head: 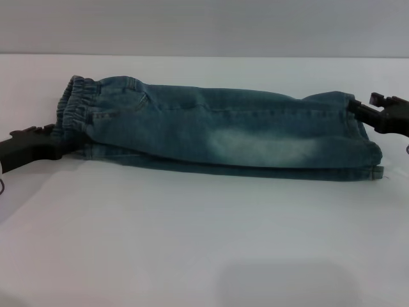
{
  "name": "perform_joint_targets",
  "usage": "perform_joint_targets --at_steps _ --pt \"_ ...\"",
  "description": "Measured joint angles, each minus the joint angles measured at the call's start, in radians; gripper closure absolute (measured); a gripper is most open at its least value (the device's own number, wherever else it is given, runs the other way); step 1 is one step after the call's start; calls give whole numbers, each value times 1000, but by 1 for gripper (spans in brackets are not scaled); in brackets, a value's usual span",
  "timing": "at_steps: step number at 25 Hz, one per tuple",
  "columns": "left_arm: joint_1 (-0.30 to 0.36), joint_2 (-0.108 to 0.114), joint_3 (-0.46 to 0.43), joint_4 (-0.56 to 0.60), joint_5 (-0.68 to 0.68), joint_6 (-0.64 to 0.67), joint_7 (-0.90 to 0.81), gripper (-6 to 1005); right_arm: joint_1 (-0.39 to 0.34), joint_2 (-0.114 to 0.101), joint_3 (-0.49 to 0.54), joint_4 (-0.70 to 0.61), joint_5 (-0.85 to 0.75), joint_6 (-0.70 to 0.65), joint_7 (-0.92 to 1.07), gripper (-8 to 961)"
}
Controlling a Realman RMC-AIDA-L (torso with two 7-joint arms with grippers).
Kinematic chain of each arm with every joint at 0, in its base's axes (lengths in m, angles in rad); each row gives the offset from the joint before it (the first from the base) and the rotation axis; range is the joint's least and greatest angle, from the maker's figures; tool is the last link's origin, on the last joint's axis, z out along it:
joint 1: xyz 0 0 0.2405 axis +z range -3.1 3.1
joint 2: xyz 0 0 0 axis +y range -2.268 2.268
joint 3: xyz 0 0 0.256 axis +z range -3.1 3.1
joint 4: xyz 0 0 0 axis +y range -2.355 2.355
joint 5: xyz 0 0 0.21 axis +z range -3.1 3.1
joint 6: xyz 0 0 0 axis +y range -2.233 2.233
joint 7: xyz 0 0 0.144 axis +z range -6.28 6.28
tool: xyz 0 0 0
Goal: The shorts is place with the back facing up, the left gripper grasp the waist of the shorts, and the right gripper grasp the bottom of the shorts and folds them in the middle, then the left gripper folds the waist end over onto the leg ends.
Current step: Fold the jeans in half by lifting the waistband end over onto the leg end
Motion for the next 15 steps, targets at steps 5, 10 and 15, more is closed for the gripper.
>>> perform_joint_targets --at_steps 5,10,15 --pt "2 -4 -2 0 -3 -41 -3 194 -2 0 1 2 0 1 0 379" --pt "-1 -5 0 -10 -5 -62 -3 338 -7 0 0 4 0 1 0 379" --pt "-1 -4 -2 -14 -6 -64 1 504 -10 0 0 4 0 0 0 379"
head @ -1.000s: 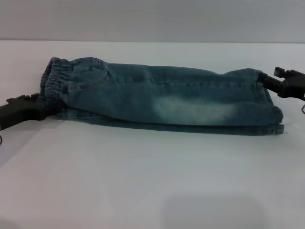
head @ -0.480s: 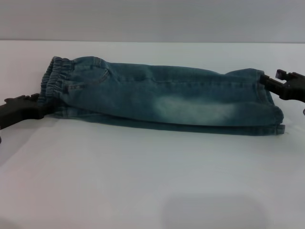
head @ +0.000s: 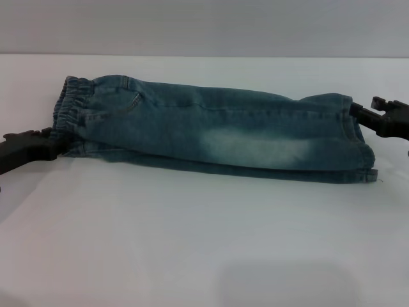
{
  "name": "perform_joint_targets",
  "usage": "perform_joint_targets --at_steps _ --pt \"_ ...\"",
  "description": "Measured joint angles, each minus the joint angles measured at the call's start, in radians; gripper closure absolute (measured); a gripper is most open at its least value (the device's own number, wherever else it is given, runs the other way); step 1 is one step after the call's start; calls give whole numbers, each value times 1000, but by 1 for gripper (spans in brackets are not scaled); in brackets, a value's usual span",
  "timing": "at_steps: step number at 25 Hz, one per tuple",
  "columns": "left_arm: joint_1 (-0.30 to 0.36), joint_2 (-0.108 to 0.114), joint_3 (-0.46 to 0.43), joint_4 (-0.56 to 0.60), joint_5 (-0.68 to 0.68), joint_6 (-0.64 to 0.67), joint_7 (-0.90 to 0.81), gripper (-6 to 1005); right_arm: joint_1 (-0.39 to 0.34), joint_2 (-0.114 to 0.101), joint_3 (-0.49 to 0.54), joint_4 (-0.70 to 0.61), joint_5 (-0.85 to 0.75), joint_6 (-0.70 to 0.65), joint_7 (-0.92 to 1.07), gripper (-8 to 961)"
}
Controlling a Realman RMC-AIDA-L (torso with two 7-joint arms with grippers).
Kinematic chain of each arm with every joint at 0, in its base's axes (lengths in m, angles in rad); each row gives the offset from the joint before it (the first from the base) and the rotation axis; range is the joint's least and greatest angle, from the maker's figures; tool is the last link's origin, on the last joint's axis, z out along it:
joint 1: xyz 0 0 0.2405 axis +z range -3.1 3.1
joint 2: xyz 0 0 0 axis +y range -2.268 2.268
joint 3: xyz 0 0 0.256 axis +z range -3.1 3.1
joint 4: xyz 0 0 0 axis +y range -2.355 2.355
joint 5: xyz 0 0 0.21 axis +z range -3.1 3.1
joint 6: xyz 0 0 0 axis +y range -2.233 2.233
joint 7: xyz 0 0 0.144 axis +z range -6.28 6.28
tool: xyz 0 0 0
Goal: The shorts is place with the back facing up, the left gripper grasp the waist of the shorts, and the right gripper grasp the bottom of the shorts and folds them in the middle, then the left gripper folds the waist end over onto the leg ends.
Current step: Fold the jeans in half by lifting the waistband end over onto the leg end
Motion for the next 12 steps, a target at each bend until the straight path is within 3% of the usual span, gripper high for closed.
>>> perform_joint_targets --at_steps 12 --pt "10 -1 -3 3 -63 8 39 617 -1 3 0 10 1 1 0 379"
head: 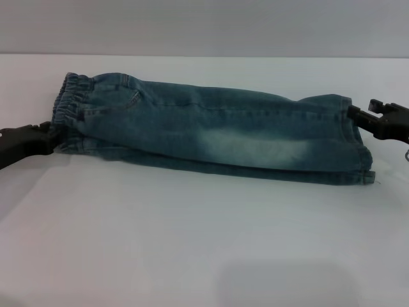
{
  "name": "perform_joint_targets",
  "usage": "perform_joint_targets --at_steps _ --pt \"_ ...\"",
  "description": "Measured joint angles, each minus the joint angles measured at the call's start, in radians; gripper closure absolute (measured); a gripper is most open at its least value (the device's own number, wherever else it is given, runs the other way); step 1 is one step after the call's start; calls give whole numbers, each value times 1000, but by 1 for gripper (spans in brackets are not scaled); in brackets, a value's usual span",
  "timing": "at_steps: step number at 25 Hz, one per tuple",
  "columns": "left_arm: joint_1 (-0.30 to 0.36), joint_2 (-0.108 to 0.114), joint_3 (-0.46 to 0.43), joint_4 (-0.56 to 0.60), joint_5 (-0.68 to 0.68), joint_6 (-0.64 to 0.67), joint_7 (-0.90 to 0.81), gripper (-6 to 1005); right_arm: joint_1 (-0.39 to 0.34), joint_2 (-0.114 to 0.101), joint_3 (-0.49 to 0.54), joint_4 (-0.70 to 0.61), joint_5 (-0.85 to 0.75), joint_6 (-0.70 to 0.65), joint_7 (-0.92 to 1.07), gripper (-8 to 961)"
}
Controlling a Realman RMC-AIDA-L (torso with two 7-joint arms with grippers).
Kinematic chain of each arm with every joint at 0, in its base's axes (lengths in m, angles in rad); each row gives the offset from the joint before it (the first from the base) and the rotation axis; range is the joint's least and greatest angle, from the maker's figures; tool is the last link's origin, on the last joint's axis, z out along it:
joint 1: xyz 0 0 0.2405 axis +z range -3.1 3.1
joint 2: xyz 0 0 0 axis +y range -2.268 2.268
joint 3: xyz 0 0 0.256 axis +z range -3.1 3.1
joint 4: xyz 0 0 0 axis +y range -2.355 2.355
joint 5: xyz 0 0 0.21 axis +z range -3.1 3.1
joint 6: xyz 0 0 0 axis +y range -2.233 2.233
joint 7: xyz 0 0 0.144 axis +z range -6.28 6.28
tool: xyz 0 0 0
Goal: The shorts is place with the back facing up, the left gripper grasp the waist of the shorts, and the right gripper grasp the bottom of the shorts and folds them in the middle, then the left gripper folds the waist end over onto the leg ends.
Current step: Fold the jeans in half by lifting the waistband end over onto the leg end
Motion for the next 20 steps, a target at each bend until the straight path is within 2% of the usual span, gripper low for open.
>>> perform_joint_targets --at_steps 11,20 --pt "2 2 9 -3 -11 6 12 846 -1 0 1 1 0 0 0 379" --pt "1 2 9 -3 -11 18 12 950 -1 0 1 1 0 1 0 379"
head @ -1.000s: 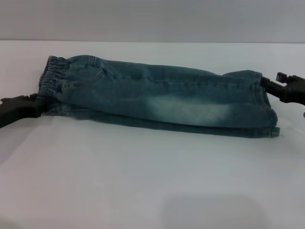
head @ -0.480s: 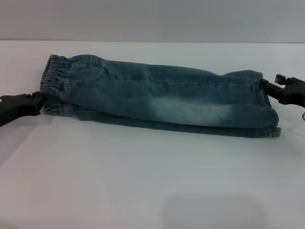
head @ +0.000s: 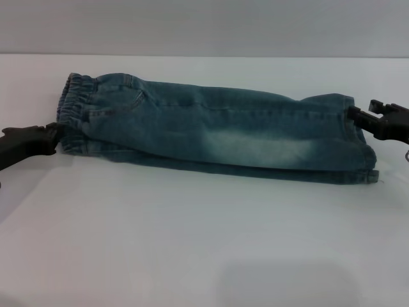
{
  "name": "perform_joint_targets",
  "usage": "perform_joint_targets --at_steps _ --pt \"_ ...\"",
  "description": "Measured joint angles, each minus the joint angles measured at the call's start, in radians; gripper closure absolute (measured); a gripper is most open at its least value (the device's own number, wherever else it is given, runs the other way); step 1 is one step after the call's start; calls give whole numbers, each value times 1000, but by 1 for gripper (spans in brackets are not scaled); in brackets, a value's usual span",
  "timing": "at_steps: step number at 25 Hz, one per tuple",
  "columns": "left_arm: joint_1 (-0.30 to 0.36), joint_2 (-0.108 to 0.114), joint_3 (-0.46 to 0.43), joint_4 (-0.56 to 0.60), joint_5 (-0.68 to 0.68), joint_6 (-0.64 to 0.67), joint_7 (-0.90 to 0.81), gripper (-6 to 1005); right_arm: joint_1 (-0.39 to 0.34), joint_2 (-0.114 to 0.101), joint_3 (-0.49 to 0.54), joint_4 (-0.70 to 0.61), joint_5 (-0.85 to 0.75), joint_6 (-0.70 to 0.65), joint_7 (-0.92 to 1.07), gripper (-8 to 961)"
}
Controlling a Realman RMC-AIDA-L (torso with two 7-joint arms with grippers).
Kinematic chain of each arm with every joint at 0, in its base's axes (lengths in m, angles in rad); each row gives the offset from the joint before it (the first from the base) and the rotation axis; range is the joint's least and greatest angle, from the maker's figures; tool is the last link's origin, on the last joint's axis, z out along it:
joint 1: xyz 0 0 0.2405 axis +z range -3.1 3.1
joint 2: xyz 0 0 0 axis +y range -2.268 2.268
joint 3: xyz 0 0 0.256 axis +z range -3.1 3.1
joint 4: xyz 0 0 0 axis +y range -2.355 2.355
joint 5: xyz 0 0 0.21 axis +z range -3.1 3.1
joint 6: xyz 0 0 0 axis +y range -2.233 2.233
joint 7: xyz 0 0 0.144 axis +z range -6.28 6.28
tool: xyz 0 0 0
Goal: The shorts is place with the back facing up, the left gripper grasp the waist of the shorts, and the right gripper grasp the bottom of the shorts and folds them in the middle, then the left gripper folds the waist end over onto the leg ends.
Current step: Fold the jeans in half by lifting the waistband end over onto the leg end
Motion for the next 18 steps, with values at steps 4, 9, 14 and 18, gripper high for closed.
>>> perform_joint_targets --at_steps 4,9,14,18 --pt "-4 0 -5 1 -1 37 0 949 1 0 0 0 0 2 0 379" --pt "-5 0 -7 8 -23 92 0 952 3 0 0 0 0 3 0 379" --pt "-8 3 -8 16 -65 169 -1 954 3 1 0 3 3 4 0 379" --pt "-12 4 -8 44 -96 273 -10 955 4 2 0 25 57 10 -34 379"
